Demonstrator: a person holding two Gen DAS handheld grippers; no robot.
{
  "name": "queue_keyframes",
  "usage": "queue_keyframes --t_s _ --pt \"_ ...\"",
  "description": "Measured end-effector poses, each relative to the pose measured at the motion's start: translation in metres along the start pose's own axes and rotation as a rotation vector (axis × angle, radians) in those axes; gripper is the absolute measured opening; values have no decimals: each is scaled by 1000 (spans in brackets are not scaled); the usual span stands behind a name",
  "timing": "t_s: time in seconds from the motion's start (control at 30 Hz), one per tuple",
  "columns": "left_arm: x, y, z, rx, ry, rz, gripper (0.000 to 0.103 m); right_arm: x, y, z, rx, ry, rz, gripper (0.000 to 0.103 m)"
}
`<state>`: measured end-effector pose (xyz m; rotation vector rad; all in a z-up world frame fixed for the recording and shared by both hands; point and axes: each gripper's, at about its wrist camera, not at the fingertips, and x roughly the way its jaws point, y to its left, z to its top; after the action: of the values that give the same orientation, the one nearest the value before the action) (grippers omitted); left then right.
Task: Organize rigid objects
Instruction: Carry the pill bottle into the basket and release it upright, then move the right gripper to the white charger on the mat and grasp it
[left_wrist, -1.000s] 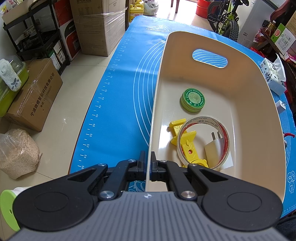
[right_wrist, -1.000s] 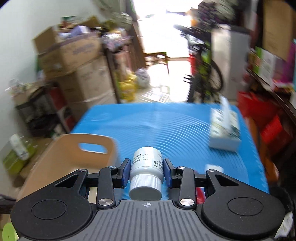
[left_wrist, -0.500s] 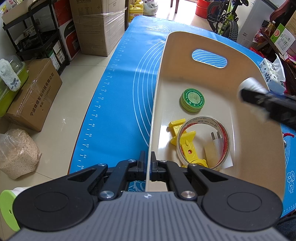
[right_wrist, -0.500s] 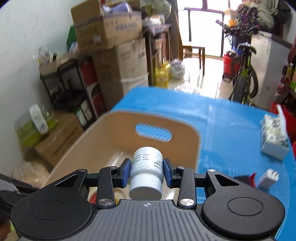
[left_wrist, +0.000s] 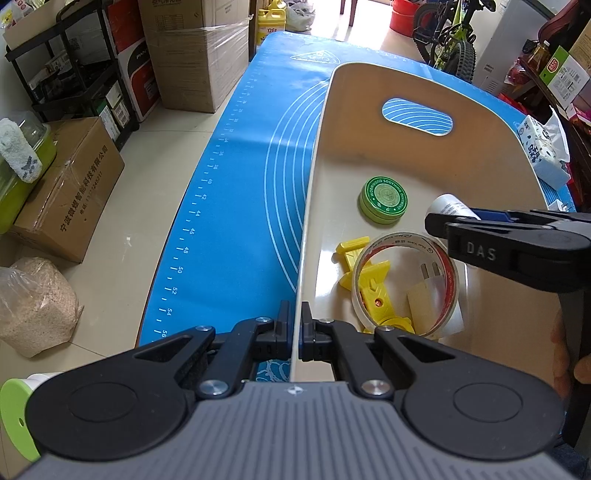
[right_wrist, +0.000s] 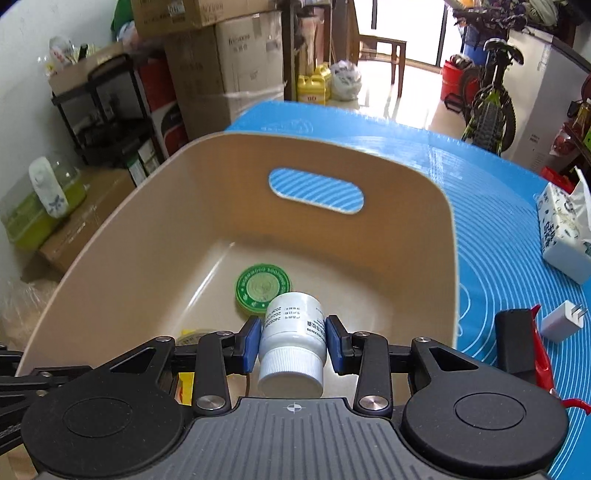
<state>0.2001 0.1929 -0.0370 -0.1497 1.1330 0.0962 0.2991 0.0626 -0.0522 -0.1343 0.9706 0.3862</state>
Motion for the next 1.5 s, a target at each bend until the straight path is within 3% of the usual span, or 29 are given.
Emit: queue_keyframes --t_s 0.23,0.43,0.5,0.67,0.77,1.03,1.17,1.5 --pt "-1 0 0 2 -4 -3 4 18 5 2 -22 101 -2 46" --pt "-1 -1 0 3 0 3 4 14 4 2 -15 104 15 52" --pt "-1 0 0 3 1 6 4 8 1 3 -10 84 27 62" --pt "-1 -1 1 3 2 10 4 -19 -2 5 -25 -3 79 70" --pt "-1 -1 1 2 2 9 4 -41 -11 6 -8 -59 100 84" --pt "-1 -1 0 3 2 11 4 -94 -62 15 86 -196 108 89" --pt "-1 -1 1 3 2 11 4 -109 -93 16 107 -246 47 94" --pt "-1 0 0 4 2 13 4 -89 -185 -6 185 -221 -176 94"
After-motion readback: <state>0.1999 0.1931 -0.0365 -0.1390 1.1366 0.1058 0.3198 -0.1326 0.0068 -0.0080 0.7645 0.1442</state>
